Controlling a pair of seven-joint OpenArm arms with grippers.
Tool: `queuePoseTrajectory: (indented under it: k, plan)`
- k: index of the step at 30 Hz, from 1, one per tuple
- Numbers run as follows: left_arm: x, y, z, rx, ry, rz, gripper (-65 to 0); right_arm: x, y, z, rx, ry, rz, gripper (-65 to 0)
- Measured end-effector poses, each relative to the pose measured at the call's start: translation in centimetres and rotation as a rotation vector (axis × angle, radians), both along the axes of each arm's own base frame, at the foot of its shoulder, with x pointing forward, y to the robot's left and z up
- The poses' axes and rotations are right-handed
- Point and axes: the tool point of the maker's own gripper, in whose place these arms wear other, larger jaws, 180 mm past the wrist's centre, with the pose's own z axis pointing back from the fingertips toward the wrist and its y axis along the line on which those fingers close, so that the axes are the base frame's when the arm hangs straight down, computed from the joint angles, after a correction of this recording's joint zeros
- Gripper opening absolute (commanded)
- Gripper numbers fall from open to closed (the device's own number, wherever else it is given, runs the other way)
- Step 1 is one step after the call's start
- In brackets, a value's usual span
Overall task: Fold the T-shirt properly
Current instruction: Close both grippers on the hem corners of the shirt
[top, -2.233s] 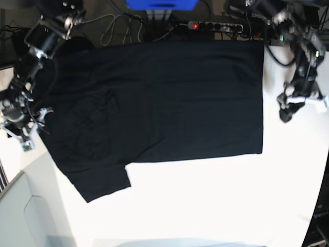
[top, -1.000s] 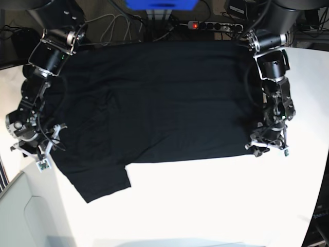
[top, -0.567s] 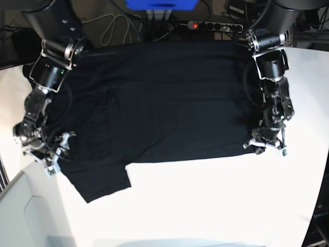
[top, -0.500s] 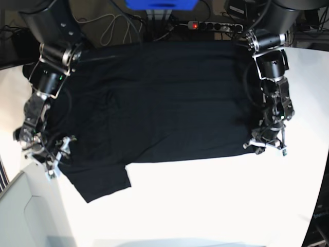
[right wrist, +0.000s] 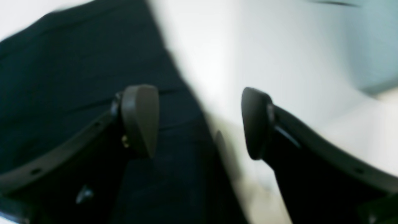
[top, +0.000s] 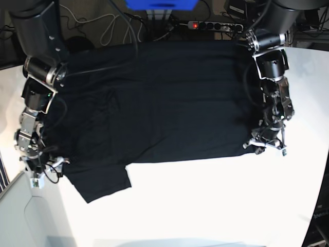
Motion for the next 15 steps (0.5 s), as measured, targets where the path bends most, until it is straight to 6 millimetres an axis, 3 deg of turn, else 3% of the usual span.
queuePoseTrajectory:
  k: [5, 12, 15]
  plan:
    - [0.0, 0.0, 0.0, -0.003, -0.002, 0.001, -65.0, -0.9, 0.9, -2.2, 0.039, 0.049, 0.003, -24.9]
    - [0.0, 0.0, 0.0, -0.003, -0.002, 0.001, -65.0, -1.7, 1.1, -3.2, 0.046, 0.058, 0.002, -25.5]
    - [0.0, 0.0, 0.0, -0.002, -0.002, 0.001, -65.0, -1.8, 1.0, -3.3, 0.041, 0.069, 0.007, -31.4]
